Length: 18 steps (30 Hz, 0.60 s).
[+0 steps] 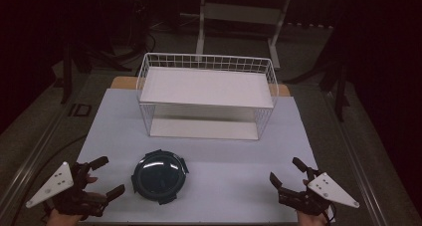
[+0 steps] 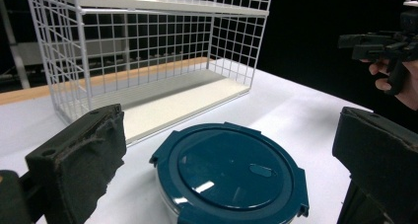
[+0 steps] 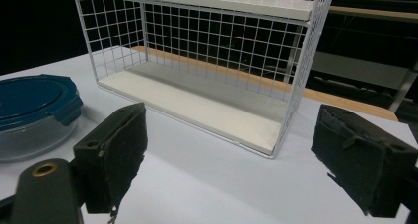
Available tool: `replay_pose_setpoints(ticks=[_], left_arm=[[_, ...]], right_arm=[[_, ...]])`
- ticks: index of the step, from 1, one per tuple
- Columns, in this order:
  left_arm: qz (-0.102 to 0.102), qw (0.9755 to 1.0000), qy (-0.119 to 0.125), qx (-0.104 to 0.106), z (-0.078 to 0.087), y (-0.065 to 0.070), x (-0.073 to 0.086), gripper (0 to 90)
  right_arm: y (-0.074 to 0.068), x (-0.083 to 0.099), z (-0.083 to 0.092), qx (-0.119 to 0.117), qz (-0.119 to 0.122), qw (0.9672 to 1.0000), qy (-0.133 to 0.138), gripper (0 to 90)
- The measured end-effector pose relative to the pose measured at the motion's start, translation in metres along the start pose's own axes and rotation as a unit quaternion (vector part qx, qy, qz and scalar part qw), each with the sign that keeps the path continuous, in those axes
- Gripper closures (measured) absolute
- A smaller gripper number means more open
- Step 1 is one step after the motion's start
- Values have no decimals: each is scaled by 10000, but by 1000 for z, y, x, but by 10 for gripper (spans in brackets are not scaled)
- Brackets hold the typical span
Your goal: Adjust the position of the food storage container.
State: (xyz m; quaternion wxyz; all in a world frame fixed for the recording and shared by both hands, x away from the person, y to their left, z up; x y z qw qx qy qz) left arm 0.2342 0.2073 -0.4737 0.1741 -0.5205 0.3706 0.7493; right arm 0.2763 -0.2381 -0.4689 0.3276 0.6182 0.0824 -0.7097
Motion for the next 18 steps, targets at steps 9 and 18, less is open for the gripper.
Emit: replay_pose_setpoints(ticks=[9, 18], left_arm=[[27, 9967, -802, -138, 5, -17, 11, 10], [-140, 9816, -1899, -101, 1, -39, 50, 479]], right_arm=[[-3, 1, -3, -48, -27, 10000, -51, 133], [-4, 3, -3, -86, -40, 9999, -82, 133]])
Point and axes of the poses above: each handheld gripper's, and its own axes: z roughly backward along the jaws, x roughly out of its underside, y roughly to its right, the point moved 10 cm from there along -z, roughly forward along the jaws, and after that the axes turned 14 degrees about z, right-handed, at the moved point
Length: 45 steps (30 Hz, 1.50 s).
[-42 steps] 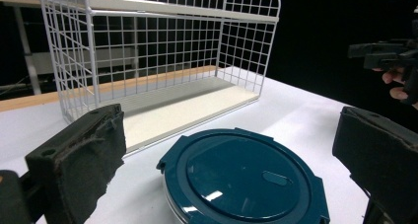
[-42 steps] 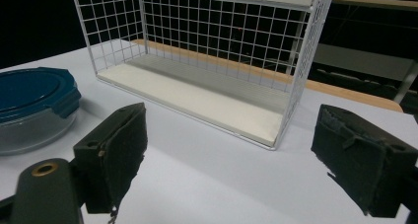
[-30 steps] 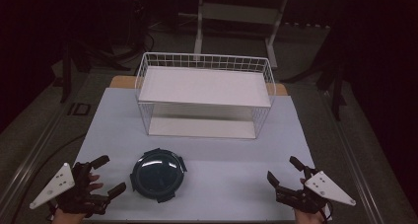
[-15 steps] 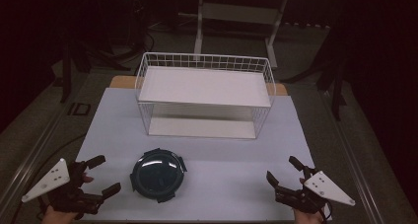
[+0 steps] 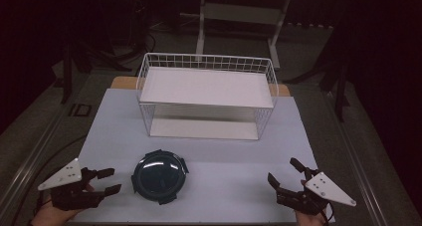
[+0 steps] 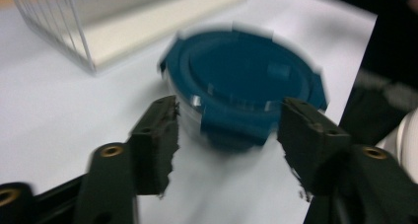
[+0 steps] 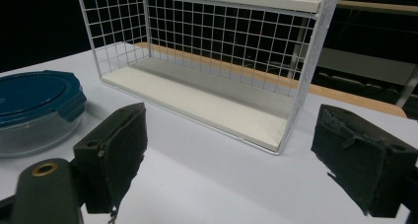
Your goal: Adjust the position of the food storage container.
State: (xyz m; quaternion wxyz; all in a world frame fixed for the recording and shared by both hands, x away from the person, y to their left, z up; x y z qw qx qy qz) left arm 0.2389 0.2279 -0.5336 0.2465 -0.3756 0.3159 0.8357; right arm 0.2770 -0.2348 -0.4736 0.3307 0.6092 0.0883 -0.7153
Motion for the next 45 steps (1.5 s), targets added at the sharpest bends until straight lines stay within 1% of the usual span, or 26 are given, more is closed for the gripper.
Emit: replay_pose_setpoints(ticks=[1, 2, 3, 4, 6, 7, 8, 10, 11, 12, 13, 14, 15, 18, 20, 24, 25, 28, 29, 30, 32, 34, 36, 39, 43, 45], left_arm=[[13, 9999, -122, 0, -3, -2, 4, 514], [10, 9997, -248, -51, -7, -4, 8, 541], [27, 9993, -382, -23, -10, -5, 12, 580], [-17, 9989, -477, -39, -13, -6, 16, 603], [-71, 9982, -587, -89, -18, -7, 19, 670], [-125, 9979, -621, -151, -20, -8, 20, 697], [-121, 9973, -713, -97, -22, -7, 22, 725], [-150, 9964, -829, -91, -25, -7, 24, 777], [-150, 9964, -829, -91, -25, -7, 24, 818], [-277, 9948, -977, -115, -28, -7, 28, 818], [-284, 9940, -1047, -105, -29, -7, 29, 872], [-321, 9936, -1076, -93, -31, -5, 30, 892], [-357, 9932, -1103, -118, -32, -5, 30, 894], [-390, 9922, -1180, -82, -35, -3, 30, 897], [-413, 9920, -1190, -56, -37, -1, 29, 897], [-356, 9924, -1180, 19, -39, 2, 26, 897], [-367, 9921, -1202, -26, -40, 1, 26, 897], [-400, 9909, -1281, -57, -44, 2, 27, 897], [-450, 9897, -1357, -101, -45, 1, 29, 897], [-453, 9897, -1357, -98, -45, 1, 29, 897], [-410, 9906, -1301, -97, -44, 0, 25, 897], [-438, 9898, -1348, -121, -45, -1, 25, 897], [-419, 9896, -1371, -119, -47, -1, 23, 897], [-458, 9891, -1389, -152, -51, -2, 20, 897], [-447, 9896, -1361, -83, -58, 0, 16, 898], [-484, 9897, -1339, -114, -62, 1, 14, 898]], right_arm=[[0, 0, 0, 0, -16, 10000, -4, 133], [0, 1, 0, -6, -24, 10000, -1, 133], [0, 1, 0, -10, -28, 10000, 0, 133], [0, 1, 0, -14, -24, 10000, -4, 133], [0, 1, -1, -19, -17, 10000, -2, 133], [0, 1, -1, -24, -4, 10000, -7, 133], [-1, 1, -1, -27, 3, 10000, -16, 133], [-1, 1, -1, -41, -2, 10000, -21, 133], [-1, 1, -1, -41, -2, 10000, -21, 133], [-1, 1, -1, -45, -3, 10000, -24, 133], [-1, 2, -1, -49, -6, 10000, -22, 133], [-1, 2, -1, -54, -4, 10000, -25, 133], [-1, 2, -2, -54, -4, 10000, -27, 133], [-2, 2, -2, -68, -8, 10000, -34, 133], [-2, 2, -2, -75, -7, 10000, -33, 133], [-2, 2, -2, -88, -13, 10000, -35, 133], [-2, 2, -2, -85, -13, 10000, -35, 133], [-2, 2, -2, -90, -14, 10000, -36, 133], [-2, 2, -2, -93, -11, 9999, -38, 133], [-3, 2, -2, -99, -11, 9999, -41, 133], [-3, 2, -2, -93, -7, 10000, -37, 133], [-3, 2, -2, -92, -13, 10000, -35, 133], [-3, 2, -3, -103, -5, 9999, -43, 133], [-4, 2, -2, -109, 8, 9999, -40, 133], [-4, 2, -3, -114, 3, 9999, -43, 133], [-4, 2, -3, -116, 0, 9999, -41, 133]])
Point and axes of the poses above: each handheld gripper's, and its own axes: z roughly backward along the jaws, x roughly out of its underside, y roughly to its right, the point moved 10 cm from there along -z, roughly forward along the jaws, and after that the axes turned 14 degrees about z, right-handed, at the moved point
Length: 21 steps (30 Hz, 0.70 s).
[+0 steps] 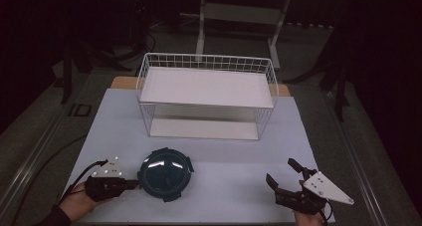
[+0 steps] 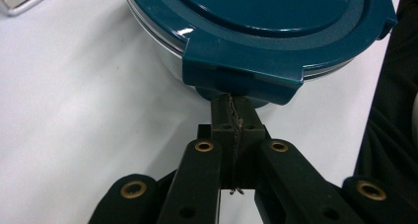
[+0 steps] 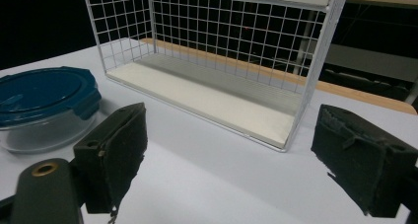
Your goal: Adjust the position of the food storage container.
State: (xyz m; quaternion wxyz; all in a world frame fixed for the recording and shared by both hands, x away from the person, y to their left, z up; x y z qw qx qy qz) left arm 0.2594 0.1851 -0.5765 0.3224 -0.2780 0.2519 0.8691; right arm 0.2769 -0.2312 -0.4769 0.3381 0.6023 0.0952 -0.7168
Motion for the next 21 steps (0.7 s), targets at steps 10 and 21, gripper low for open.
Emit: replay_pose_setpoints(ticks=[10, 21], left_arm=[[274, 9996, 82, -25, 8, -8, 2, 897], [266, 9996, 24, 34, 5, -1, -6, 897]], right_arm=[[-1, 0, 0, -19, 8, 10000, 3, 133], [-1, 0, -1, -29, 11, 10000, 0, 133]])
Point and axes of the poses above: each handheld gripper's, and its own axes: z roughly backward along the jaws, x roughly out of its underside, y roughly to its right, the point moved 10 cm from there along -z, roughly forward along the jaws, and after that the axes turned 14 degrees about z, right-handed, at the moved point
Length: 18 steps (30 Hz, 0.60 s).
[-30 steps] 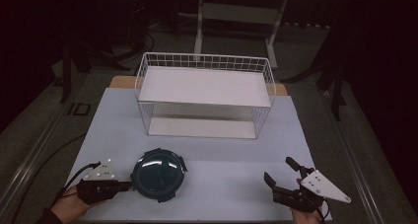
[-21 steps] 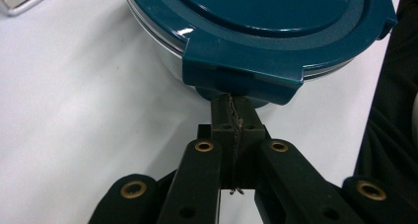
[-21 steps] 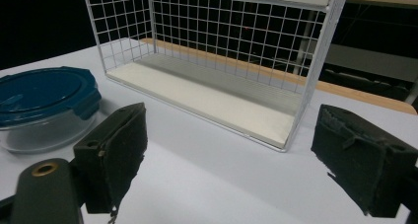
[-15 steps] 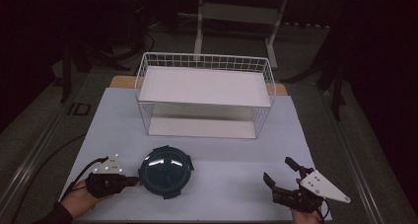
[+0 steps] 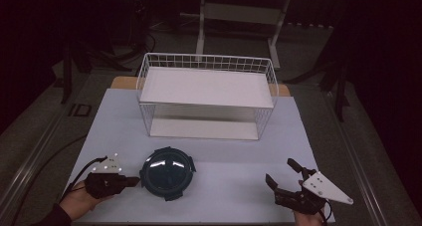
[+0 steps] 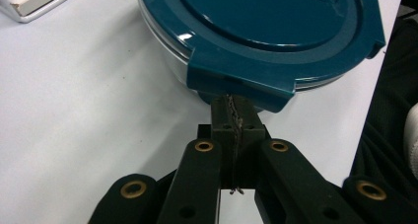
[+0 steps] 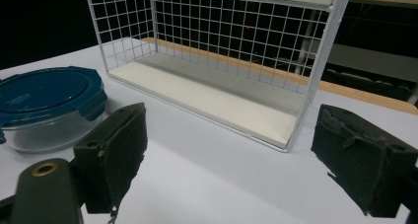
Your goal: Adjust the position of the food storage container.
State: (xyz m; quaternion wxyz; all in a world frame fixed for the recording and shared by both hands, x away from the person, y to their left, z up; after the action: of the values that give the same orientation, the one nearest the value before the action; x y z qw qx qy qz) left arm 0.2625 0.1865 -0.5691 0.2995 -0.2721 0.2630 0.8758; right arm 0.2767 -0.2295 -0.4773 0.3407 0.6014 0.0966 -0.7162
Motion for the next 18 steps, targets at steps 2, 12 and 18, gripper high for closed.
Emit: replay_pose_setpoints(ticks=[2, 12, 18], left_arm=[[-33, 10000, -18, -50, -2, 0, -2, 897], [-205, 9998, -81, 26, -21, 7, -21, 897], [-249, 9996, -34, 86, -31, 9, -32, 898]], right_arm=[[-1, 0, 0, -14, -3, 10000, 0, 133], [-1, 0, -1, -31, -11, 10000, -2, 133], [-1, 0, -1, -44, -21, 10000, 5, 133]])
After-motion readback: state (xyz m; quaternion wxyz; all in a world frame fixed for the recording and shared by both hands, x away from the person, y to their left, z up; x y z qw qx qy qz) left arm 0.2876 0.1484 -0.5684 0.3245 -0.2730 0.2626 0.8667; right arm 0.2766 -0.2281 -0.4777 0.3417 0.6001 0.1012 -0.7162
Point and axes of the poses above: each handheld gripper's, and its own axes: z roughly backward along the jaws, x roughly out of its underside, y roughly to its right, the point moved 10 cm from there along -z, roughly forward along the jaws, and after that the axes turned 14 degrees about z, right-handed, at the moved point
